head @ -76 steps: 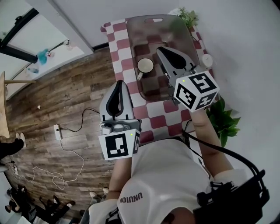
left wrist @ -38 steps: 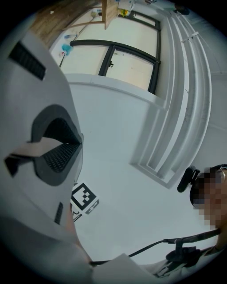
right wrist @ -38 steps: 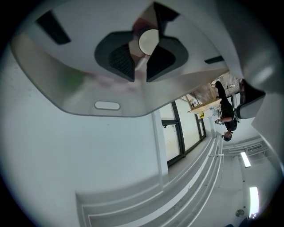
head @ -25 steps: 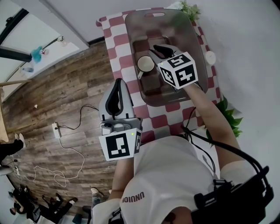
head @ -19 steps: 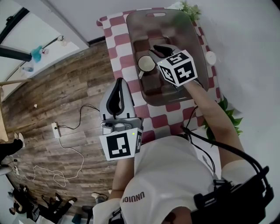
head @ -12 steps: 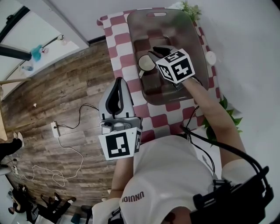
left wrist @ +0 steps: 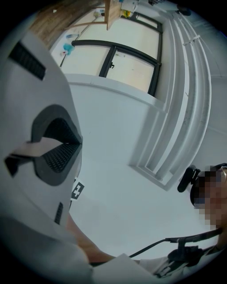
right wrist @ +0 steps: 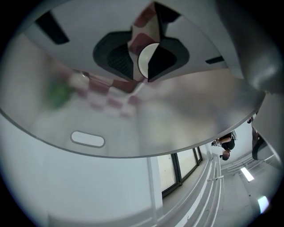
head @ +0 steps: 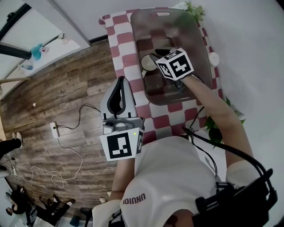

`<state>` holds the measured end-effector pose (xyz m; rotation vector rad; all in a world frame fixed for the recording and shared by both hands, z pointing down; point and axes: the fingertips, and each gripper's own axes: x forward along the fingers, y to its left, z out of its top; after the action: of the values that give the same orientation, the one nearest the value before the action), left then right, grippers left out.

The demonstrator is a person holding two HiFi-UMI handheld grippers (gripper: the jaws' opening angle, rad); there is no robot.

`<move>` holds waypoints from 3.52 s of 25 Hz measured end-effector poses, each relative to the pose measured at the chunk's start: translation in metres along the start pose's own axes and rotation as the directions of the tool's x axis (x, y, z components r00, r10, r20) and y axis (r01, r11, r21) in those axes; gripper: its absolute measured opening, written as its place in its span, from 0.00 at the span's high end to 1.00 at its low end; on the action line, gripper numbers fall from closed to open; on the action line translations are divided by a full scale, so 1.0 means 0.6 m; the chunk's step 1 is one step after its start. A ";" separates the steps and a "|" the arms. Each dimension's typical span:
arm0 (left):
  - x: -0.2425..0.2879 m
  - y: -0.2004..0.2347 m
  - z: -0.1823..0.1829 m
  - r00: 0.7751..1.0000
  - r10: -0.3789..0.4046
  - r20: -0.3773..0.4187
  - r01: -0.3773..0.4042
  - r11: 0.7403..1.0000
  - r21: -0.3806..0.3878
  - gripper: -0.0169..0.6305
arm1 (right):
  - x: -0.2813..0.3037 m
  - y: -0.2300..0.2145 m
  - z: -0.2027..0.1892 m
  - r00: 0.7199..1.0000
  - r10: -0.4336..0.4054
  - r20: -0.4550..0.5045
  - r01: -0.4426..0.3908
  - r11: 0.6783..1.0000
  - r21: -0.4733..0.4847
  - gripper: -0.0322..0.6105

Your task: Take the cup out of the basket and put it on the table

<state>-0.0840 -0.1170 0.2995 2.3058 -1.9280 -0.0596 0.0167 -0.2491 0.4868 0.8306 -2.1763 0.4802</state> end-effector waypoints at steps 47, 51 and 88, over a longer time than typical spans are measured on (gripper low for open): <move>-0.003 0.005 -0.001 1.000 0.010 -0.002 -0.010 1.000 -0.007 0.95 | 0.057 0.006 -0.065 0.985 0.023 -0.173 -0.038 0.996 -0.085 0.83; -0.004 0.006 0.001 1.000 0.012 0.001 -0.012 1.000 -0.008 0.95 | 0.057 -0.004 -0.066 0.984 -0.008 -0.176 -0.012 0.994 -0.111 0.83; -0.017 0.000 0.009 1.000 0.006 0.009 -0.006 1.000 0.005 0.95 | 0.015 -0.002 -0.042 0.980 0.015 -0.199 -0.030 0.997 -0.074 0.87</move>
<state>-0.0867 -0.1077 0.2938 2.3061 -1.9415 -0.0644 0.0257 -0.2394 0.5105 0.6866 -2.0088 0.4668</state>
